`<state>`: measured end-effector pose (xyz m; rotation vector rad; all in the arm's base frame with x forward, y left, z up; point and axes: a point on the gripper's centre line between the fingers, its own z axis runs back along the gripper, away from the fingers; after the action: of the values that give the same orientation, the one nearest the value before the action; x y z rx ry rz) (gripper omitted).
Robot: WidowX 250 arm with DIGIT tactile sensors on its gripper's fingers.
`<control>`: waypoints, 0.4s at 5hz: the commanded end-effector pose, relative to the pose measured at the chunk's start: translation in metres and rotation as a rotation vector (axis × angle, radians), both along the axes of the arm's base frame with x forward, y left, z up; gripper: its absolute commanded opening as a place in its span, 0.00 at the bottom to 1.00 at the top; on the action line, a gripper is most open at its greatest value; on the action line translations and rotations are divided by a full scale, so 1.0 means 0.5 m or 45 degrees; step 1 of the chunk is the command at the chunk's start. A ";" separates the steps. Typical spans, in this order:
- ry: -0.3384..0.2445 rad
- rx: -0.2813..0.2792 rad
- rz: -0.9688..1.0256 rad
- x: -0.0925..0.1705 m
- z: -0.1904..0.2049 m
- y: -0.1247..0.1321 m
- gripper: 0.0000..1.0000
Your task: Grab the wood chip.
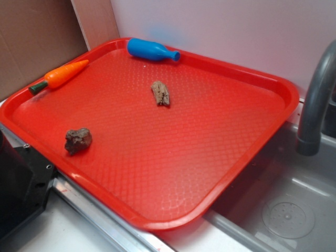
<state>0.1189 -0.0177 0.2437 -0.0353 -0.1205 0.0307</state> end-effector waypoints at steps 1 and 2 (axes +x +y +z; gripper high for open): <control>0.000 0.000 0.000 0.000 0.000 0.000 1.00; -0.068 0.052 0.210 0.100 -0.015 -0.061 1.00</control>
<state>0.1680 -0.0475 0.2229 0.0276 -0.1250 0.1911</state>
